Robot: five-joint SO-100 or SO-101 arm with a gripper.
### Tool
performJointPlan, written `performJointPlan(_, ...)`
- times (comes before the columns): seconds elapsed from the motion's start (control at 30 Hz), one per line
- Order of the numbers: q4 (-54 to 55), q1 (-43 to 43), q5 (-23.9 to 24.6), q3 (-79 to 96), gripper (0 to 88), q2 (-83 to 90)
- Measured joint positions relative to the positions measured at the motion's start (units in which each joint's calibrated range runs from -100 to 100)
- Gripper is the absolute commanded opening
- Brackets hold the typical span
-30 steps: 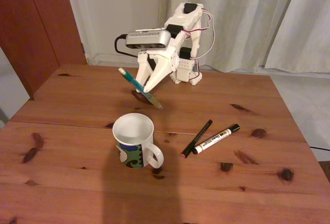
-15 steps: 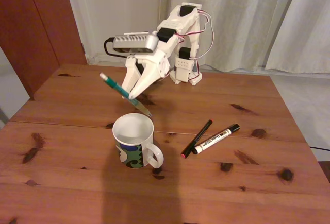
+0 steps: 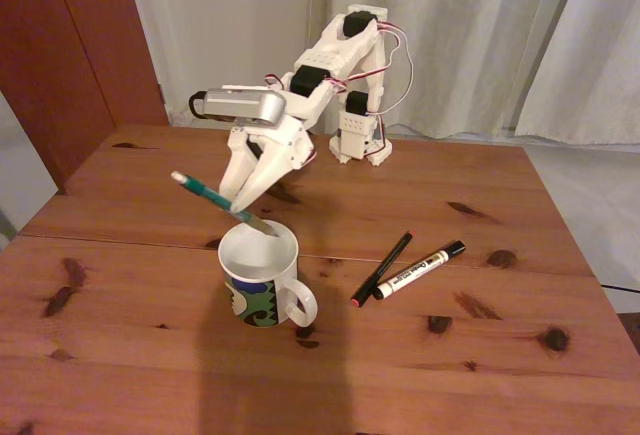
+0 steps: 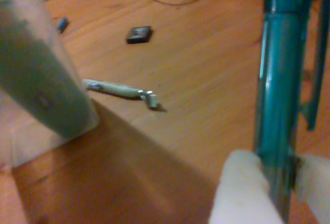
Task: Clean up the desk and place the pens and markers into the cup
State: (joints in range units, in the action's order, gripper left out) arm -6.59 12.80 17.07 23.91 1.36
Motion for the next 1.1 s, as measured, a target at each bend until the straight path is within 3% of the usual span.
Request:
performJointPlan(0.9,0.00,2.13,0.00,0.17,1.9,-5.17)
performJointPlan(1.1,0.00,2.13,-1.66,2.55,13.8,-5.17)
